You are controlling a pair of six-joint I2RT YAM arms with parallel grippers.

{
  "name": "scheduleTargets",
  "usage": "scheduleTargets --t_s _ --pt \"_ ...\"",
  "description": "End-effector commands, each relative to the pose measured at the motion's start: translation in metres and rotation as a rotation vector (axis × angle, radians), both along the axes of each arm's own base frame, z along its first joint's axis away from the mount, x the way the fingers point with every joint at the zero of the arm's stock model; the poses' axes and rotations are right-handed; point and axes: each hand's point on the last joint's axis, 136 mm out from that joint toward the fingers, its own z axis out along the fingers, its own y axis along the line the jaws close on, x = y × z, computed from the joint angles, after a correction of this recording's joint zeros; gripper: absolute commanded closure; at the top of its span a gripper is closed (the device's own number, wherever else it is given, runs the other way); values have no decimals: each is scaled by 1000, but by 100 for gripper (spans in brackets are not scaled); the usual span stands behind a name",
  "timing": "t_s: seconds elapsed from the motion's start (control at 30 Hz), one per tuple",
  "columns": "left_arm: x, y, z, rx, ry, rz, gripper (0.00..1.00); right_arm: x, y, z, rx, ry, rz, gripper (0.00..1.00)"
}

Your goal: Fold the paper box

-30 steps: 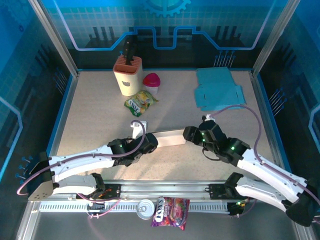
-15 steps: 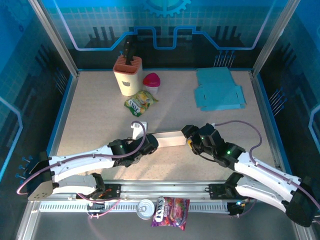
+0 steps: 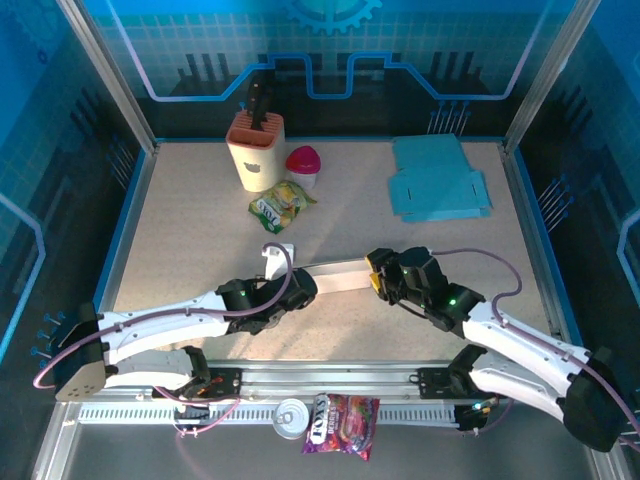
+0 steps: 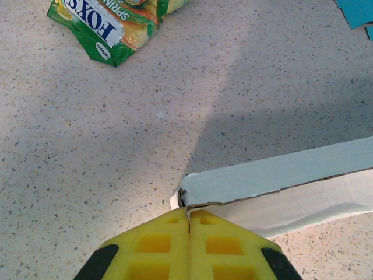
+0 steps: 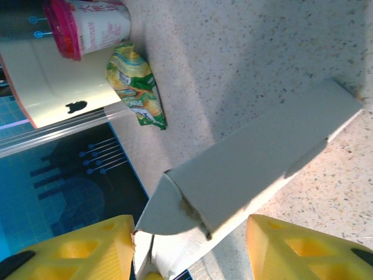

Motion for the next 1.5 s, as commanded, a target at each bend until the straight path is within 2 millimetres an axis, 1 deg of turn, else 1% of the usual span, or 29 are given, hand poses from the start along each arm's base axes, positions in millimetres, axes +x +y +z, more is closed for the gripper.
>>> scheduleTargets --t_s 0.0,0.13,0.17,0.23,0.3,0.47,0.53,0.57,0.63,0.7,0.8,0.9,1.0,1.1,1.2,1.33,1.47 --pt "-7 6 -14 49 41 -2 100 2 -3 -5 13 14 -25 50" --pt "-8 3 -11 33 45 -16 100 3 -8 -12 0 22 -42 57" --pt "-9 1 -10 18 44 -22 98 3 -9 -13 -5 23 -46 57" --pt "-12 0 -6 -21 49 -28 89 3 -10 -15 -16 26 -51 58" --pt "-16 -2 3 -85 52 -35 77 4 -12 -16 -28 28 -54 58" --pt "-27 -4 27 -273 54 -41 58 5 -11 -21 -37 35 -53 58" --pt "-30 2 36 -339 44 -18 49 5 -10 -21 -34 36 -51 58" --pt "-30 8 40 -371 41 10 45 7 -9 -20 -34 32 -52 58" --pt "-29 17 44 -436 47 60 41 7 -9 -20 -39 34 -51 58" --pt "-25 22 42 -521 76 94 41 7 -9 -18 -44 29 -50 58" --pt "-19 21 36 -645 140 115 42 7 -9 -19 -47 31 -49 58" --pt "-10 20 30 -704 178 130 44 6 -10 -20 -49 31 -48 59" --pt "-2 15 26 -747 198 129 47 6 -9 -20 -51 34 -44 59" --pt "5 9 23 -766 211 122 48 7 -7 -19 -48 32 -40 59" --pt "7 5 22 -776 216 113 49 7 -7 -19 -50 32 -40 59" --pt "3 8 13 -757 242 126 54 7 -7 -17 -49 29 -38 59" --pt "2 13 4 -743 251 145 54 7 -8 -19 -52 30 -37 59"
